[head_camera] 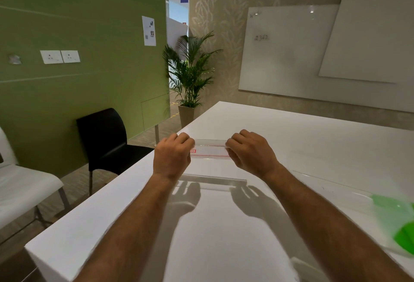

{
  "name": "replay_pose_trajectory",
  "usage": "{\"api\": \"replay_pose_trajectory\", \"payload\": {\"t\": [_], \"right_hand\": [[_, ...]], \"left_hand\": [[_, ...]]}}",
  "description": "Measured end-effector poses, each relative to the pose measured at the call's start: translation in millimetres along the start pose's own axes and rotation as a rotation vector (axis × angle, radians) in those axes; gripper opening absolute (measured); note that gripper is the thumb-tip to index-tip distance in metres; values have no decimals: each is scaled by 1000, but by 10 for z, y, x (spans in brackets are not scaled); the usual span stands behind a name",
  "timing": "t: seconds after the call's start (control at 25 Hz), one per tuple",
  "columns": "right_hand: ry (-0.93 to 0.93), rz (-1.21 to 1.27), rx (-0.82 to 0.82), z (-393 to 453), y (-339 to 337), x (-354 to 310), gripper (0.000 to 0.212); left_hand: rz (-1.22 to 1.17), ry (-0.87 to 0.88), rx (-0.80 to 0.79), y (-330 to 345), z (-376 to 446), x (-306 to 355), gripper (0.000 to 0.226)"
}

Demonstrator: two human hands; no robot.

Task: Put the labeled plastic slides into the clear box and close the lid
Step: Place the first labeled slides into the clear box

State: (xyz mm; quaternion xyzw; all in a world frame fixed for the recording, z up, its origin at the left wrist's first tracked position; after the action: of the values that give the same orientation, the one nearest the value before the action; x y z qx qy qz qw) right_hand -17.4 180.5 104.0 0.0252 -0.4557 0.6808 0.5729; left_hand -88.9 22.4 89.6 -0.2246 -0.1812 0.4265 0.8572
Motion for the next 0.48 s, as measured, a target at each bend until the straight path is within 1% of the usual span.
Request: {"api": "replay_pose_trajectory", "payload": {"t": [0.04, 0.16, 0.2, 0.28, 0.36, 0.48], "right_hand": [[66, 63, 34, -72, -38, 58, 26], [273, 322, 78, -351, -81, 280, 89], [322, 390, 85, -431, -98, 338, 102], [374, 434, 61, -542, -119, 413, 112], [349, 399, -11, -569, -124, 411, 114], [289, 391, -73, -526, -135, 324, 113]], "left_hand": [[-31, -21, 24, -34, -3, 3, 19], [-146, -129, 50, -76, -18, -42, 15], [-187, -162, 66, -73, -17, -56, 14], [-277, -203, 91, -70, -16, -34, 12], [-394, -206, 92, -69, -19, 88, 8], [-654, -238, 70, -108, 0, 293, 12]]}}
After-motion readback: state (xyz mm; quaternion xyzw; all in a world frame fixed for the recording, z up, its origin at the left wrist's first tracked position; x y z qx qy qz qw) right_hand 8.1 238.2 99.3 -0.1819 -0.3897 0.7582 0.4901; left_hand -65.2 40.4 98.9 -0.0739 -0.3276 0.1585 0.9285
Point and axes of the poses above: each hand's wrist, its own z-axis towards the middle knuckle, its own y-axis out of the palm, x = y × z, the point moved 7 cm from there along z, towards the middle knuckle, and after that the axes turned 13 degrees about -y, right-handed, at the moved point
